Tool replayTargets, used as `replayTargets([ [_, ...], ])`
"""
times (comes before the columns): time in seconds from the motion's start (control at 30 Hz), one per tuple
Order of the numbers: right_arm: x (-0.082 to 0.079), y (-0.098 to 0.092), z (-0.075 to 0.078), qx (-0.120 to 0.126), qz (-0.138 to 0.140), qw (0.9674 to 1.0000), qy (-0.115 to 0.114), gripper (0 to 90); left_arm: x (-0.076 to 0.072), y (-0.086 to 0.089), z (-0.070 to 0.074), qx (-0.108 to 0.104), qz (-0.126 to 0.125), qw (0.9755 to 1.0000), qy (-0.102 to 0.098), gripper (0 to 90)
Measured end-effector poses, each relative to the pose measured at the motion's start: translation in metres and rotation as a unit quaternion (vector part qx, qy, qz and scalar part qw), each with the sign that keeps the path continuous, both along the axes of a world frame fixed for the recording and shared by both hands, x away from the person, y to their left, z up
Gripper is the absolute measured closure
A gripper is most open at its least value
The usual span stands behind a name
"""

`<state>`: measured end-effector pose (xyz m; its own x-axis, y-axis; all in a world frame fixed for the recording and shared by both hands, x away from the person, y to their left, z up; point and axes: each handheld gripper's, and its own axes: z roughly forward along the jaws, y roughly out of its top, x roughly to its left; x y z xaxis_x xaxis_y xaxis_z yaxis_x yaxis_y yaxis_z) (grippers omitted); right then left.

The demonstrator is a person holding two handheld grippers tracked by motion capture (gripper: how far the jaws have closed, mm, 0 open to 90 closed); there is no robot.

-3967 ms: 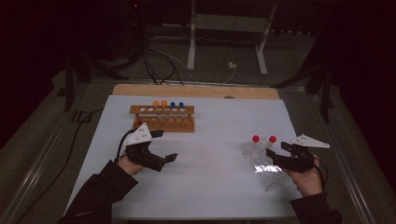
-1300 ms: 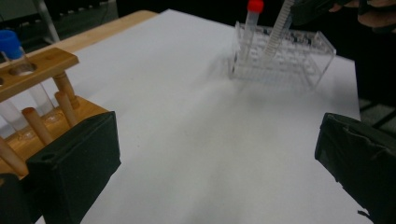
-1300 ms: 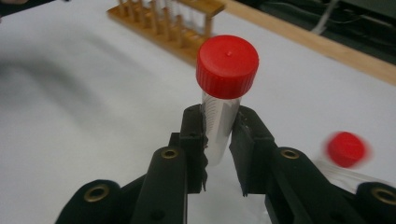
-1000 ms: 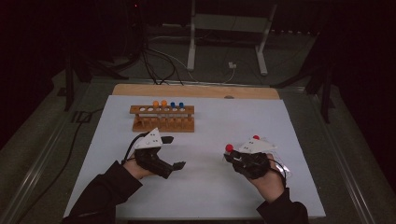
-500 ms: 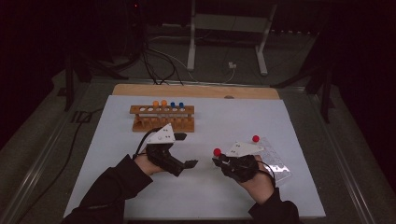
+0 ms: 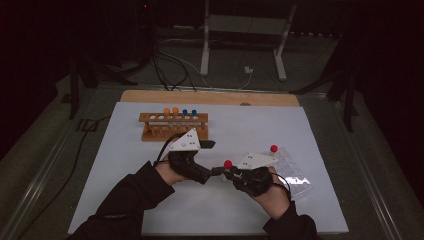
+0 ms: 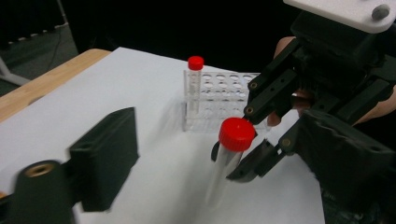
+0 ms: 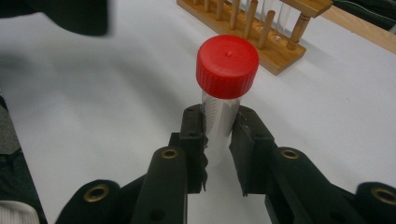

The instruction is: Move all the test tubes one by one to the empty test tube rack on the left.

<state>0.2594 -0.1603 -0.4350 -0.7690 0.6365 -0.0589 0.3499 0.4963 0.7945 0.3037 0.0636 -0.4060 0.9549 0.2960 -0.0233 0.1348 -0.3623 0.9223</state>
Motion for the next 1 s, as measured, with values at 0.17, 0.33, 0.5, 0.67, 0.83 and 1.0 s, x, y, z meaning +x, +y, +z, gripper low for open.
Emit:
replayTargets([
  [0.17, -0.001, 0.001, 0.000, 0.001, 0.001, 1.0000, 0.000, 75.1, 0.000, -0.010, -0.005, 0.009, -0.005, 0.9999, -0.005, 27.3],
  [0.33, -0.001, 0.001, 0.002, 0.004, 0.002, 1.0000, -0.002, 75.1, -0.001, -0.016, -0.009, 0.016, -0.013, 0.9998, -0.006, 42.0],
  [0.5, -0.002, 0.000, 0.002, 0.004, 0.003, 1.0000, -0.003, 75.1, -0.001, -0.019, -0.012, 0.024, -0.018, 0.9995, -0.011, 54.6],
  [0.67, -0.002, 0.001, 0.003, 0.005, 0.003, 1.0000, -0.002, 75.1, -0.003, -0.021, -0.011, 0.026, -0.028, 0.9992, -0.015, 67.9],
  [0.83, -0.001, 0.000, 0.002, 0.005, 0.002, 1.0000, -0.002, 75.1, -0.002, -0.020, -0.011, 0.031, -0.034, 0.9988, -0.017, 71.2],
  [1.0, -0.001, -0.001, 0.002, 0.015, 0.004, 0.9999, -0.001, 64.7, -0.001, -0.017, -0.010, 0.033, -0.033, 0.9987, -0.020, 71.7],
])
